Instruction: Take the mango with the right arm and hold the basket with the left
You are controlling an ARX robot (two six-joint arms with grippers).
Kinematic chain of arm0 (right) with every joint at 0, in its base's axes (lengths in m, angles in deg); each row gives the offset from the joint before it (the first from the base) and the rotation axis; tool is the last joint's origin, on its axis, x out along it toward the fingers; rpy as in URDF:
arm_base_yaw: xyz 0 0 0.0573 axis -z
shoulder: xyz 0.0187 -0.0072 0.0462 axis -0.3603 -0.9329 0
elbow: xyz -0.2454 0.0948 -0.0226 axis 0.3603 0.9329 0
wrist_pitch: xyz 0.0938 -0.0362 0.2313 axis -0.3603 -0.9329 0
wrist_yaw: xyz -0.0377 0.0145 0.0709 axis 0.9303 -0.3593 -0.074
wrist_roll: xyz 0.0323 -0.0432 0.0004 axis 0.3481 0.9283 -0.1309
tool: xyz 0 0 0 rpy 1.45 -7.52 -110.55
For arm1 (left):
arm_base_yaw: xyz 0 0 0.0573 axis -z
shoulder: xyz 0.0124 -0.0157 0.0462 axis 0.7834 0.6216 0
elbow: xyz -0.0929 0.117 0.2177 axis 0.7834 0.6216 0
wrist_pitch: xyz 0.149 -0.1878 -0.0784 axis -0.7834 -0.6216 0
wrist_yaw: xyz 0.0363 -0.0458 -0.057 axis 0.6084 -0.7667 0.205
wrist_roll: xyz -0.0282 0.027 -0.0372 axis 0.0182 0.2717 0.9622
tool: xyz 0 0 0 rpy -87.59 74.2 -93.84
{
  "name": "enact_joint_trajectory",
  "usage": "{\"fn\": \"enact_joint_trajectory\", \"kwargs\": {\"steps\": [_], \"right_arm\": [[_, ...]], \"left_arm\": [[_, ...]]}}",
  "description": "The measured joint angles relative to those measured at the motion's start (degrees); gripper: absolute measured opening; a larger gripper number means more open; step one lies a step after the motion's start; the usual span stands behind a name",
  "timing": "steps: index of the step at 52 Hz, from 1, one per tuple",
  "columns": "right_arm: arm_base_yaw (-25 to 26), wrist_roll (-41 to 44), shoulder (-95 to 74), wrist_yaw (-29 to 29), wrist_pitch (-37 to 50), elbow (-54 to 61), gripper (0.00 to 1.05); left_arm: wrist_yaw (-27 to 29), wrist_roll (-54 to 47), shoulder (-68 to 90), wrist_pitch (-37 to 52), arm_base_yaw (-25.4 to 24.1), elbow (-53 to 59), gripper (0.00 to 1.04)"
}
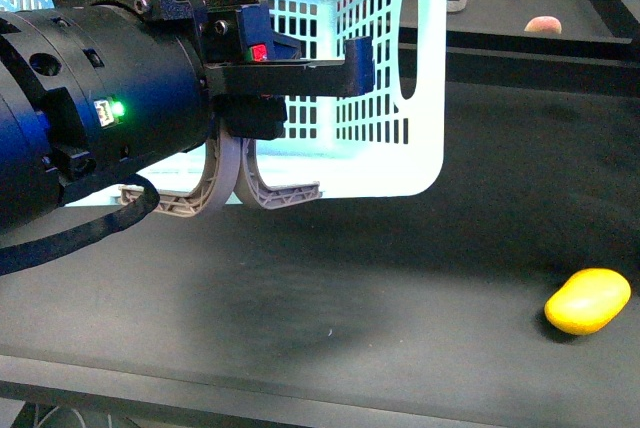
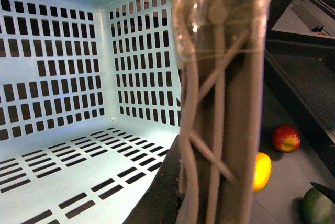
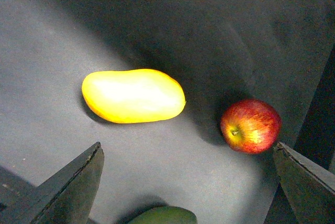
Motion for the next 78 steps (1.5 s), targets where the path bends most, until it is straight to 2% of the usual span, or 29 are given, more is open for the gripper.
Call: {"fn": "enact_joint_trajectory", "kwargs": {"steps": [16,40,58,78], "right_arm": [[-1.7,0.6,-13.2,1.5,1.3,-7.5,0.96],[-5.1,8.9,-24.7,4.9,-5.7,-22.4,0.96],[-8.9,8.0,-29.1,5.4,-7.3,-27.8,0.96],[-9.0,5.8,-31.8,9.2,-8.7,-31.6,0.96]], "left_arm": [[0.0,0.0,0.0,0.0,0.0,0.0,0.05],[0.0,0.0,0.0,0.0,0.0,0.0,0.05],[0.0,0.0,0.0,0.0,0.0,0.0,0.05],[0.0,0.0,0.0,0.0,0.0,0.0,0.05]]}}
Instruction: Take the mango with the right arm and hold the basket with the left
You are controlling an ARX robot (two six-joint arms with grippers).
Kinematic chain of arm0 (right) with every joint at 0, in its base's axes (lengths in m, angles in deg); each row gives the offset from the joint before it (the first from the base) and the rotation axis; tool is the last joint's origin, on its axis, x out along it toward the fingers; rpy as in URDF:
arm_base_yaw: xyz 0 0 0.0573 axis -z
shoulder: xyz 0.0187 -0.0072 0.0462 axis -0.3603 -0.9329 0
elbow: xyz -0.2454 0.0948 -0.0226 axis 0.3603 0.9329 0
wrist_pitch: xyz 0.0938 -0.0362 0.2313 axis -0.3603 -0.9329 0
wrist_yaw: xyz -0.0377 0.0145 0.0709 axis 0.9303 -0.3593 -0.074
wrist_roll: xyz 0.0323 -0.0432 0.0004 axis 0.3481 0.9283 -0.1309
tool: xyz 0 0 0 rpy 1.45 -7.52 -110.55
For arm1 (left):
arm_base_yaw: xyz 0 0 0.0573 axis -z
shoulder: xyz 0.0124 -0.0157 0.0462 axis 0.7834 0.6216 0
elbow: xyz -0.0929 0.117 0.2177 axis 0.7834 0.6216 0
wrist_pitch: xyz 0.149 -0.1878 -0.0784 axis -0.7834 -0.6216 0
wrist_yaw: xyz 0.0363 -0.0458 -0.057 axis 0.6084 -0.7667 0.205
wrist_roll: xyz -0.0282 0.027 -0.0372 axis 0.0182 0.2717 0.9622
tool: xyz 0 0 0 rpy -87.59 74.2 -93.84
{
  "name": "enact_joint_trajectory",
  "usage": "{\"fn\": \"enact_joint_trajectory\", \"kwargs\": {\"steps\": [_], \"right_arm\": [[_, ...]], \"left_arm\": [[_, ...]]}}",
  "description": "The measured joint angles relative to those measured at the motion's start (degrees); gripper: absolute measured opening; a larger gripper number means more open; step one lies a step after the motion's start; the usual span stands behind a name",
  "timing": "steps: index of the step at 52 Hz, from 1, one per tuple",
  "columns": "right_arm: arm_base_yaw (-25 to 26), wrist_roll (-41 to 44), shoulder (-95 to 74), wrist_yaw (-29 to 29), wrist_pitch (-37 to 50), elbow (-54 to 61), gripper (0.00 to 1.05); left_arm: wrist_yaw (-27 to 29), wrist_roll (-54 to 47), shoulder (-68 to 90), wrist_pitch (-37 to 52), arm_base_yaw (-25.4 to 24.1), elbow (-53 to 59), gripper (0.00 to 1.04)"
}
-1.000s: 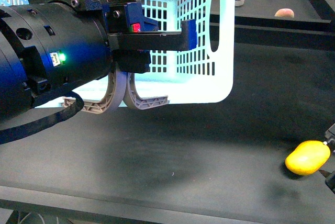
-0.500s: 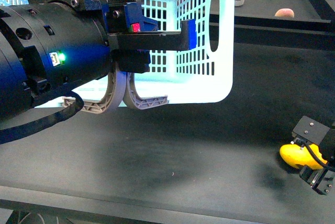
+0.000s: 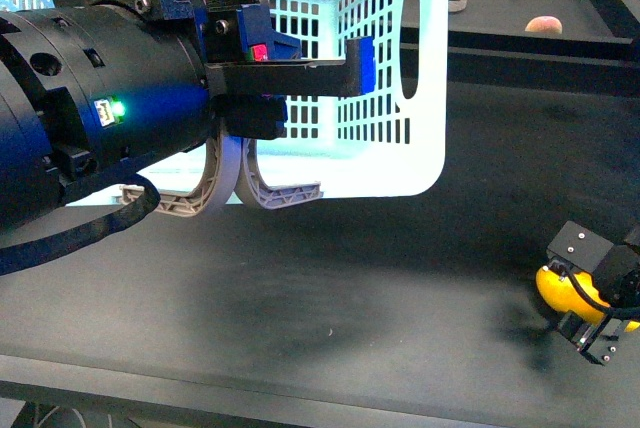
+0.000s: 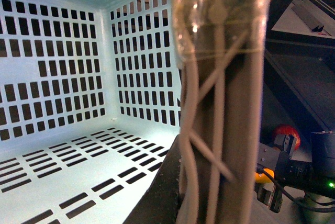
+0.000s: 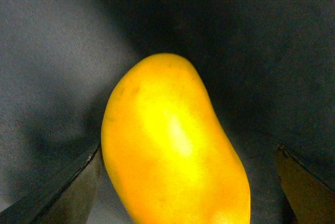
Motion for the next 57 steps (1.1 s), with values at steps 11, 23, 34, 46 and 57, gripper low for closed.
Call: {"fn": "enact_joint_trajectory", "kwargs": {"steps": [11,23,34,46,57], "right_arm": [[0.9,0.1,-1.4,0.6,-0.4,-1.3,0.96],[1.2,-1.2,-2.6,1.1,-0.9,-3.0,0.96],[0.6,-2.8,-3.3,1.5,-1.3,-4.1,0.83],[-0.2,-3.8,-3.6,1.7,-2.5,-4.3,0.64],[-0.9,-6.9,-2.3,0.4,-0.4,-1.6,0.63]], "left_arm": [[0.0,0.0,0.0,0.0,0.0,0.0,0.05],[0.0,0.0,0.0,0.0,0.0,0.0,0.05],[0.0,0.0,0.0,0.0,0.0,0.0,0.05],[0.0,0.0,0.0,0.0,0.0,0.0,0.05],[0.0,0.0,0.0,0.0,0.0,0.0,0.05]]}}
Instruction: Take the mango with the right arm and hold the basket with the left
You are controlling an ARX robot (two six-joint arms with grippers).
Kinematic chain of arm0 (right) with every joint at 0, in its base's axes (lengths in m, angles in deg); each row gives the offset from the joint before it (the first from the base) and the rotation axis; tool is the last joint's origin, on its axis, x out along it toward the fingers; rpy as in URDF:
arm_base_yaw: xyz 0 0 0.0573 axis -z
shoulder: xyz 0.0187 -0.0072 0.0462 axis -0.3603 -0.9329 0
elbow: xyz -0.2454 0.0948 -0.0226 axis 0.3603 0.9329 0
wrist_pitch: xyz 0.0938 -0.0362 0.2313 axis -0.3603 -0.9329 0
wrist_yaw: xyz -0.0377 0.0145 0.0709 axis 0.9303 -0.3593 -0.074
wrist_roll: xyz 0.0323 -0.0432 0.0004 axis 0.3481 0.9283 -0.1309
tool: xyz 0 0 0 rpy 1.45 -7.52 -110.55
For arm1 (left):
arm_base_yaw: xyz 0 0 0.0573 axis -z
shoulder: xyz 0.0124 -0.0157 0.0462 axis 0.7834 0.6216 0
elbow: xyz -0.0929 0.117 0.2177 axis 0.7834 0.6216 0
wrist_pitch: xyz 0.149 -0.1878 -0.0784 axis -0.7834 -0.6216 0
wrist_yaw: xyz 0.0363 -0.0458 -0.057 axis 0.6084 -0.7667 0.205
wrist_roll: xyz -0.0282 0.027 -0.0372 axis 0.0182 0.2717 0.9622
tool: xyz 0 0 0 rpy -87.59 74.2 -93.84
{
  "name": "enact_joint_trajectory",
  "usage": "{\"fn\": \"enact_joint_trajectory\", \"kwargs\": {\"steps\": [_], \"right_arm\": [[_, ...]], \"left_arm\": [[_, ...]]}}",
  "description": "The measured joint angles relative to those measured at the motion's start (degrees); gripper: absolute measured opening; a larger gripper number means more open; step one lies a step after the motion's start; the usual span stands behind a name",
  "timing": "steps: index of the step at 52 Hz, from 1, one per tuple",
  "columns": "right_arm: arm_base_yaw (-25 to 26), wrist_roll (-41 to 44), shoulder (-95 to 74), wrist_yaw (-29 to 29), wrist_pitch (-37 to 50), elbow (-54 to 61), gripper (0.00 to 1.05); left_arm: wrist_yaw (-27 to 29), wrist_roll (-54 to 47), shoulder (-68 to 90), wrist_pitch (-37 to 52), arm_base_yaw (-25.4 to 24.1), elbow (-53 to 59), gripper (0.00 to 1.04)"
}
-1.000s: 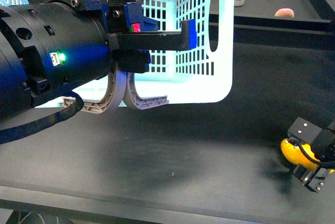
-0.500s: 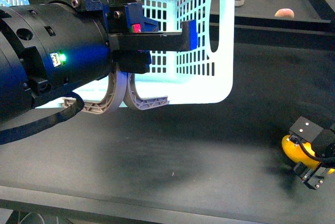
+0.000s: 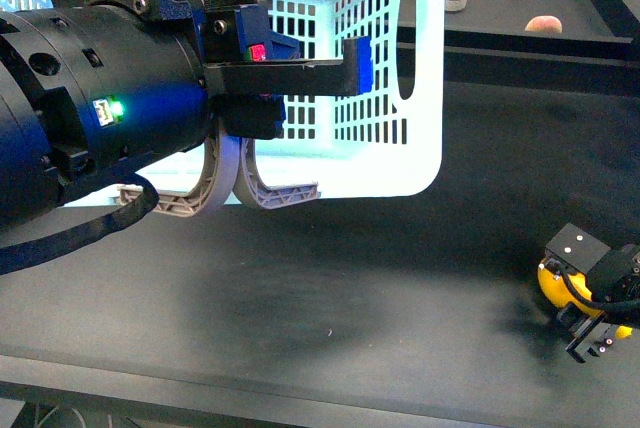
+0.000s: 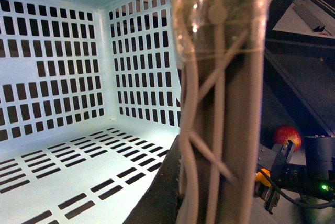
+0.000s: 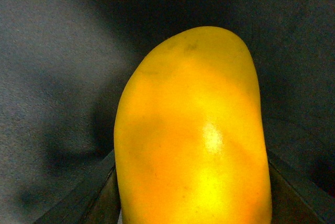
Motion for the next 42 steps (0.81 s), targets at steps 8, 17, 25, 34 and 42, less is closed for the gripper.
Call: {"fn": "enact_joint_trajectory", "kwargs": {"steps": [8,17,25,34,42], "right_arm": [[-1.0,-4.9,2.9,-2.3,3.7,5.0,0.63],[-1.8,-12.0,10.1,-4.9,8.7,11.7,0.63],[-2.1,-19.1,18.4,-6.5,12.2,16.9,0.63],[-2.2,-26.8,28.7,-8.3,13.7,23.5,0.63],[-2.5,-32.9,37.9,-9.4,12.7,28.5,0.63]], "left_arm": [[0.0,0.0,0.0,0.0,0.0,0.0,0.05],[0.0,0.0,0.0,0.0,0.0,0.0,0.05],[0.0,0.0,0.0,0.0,0.0,0.0,0.05],[0.0,0.0,0.0,0.0,0.0,0.0,0.05],[0.0,0.0,0.0,0.0,0.0,0.0,0.05]]}}
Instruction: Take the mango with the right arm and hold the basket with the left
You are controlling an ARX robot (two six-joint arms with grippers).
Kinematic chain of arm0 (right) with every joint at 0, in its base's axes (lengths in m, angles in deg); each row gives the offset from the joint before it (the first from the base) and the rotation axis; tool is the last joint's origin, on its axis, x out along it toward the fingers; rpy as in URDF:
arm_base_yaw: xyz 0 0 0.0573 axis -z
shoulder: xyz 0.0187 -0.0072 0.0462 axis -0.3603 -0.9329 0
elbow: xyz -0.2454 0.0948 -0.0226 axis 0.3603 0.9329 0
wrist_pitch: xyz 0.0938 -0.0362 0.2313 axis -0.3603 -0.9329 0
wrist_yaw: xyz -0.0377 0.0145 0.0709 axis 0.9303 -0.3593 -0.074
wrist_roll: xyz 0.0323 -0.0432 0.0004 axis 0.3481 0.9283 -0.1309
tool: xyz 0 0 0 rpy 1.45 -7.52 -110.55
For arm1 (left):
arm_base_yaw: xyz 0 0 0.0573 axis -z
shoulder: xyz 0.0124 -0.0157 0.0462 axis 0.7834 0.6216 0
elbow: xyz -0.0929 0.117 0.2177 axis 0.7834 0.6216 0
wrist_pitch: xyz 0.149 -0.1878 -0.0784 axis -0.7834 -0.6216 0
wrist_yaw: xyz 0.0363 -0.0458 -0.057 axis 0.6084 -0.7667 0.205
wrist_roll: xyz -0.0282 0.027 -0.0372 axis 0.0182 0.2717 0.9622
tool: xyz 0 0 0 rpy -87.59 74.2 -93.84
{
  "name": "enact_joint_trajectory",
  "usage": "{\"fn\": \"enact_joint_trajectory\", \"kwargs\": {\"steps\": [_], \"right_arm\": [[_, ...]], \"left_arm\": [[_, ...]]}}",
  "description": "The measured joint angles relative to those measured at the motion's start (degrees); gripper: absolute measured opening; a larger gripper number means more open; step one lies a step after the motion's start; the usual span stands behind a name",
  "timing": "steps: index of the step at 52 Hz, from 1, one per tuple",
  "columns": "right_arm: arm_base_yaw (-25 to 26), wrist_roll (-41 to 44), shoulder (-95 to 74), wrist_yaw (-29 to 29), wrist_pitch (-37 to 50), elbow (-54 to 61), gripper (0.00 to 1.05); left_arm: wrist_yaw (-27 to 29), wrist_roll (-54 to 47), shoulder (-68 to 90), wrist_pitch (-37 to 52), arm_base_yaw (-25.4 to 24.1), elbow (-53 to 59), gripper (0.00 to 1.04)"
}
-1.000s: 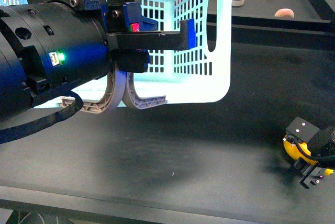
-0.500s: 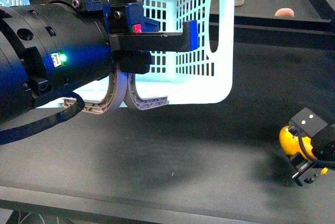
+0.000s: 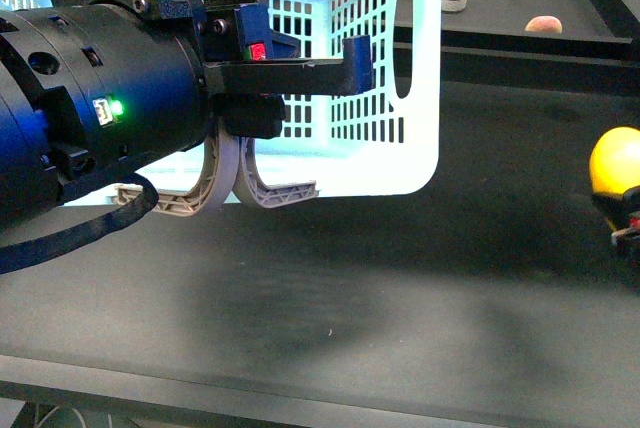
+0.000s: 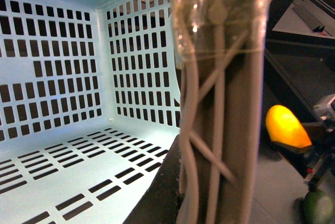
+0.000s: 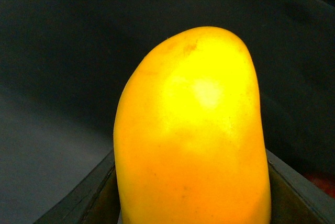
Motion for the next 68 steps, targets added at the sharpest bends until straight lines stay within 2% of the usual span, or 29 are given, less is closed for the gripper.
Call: {"fn": "enact_joint_trajectory", "kwargs": {"steps": [19,31,51,68], "right_arm": [[-4.7,-14.9,26.8,0.8,-6.9,8.1,0.63],[-12.0,-22.4,37.3,8.3,-9.9,8.2,0.63],[-25.9,-34.3,36.5,17.3,-10.8,1.7,0.63],[-33.0,-37.4,27.3,21.5,-9.8,-5.0,0.63]], "left_arm": [[-0.2,0.0,0.0,0.0,0.0,0.0,0.05],[0.0,0.0,0.0,0.0,0.0,0.0,0.05],[0.0,0.0,0.0,0.0,0.0,0.0,0.05],[0.0,-0.1,0.0,0.0,0.0,0.0,0.05]]}}
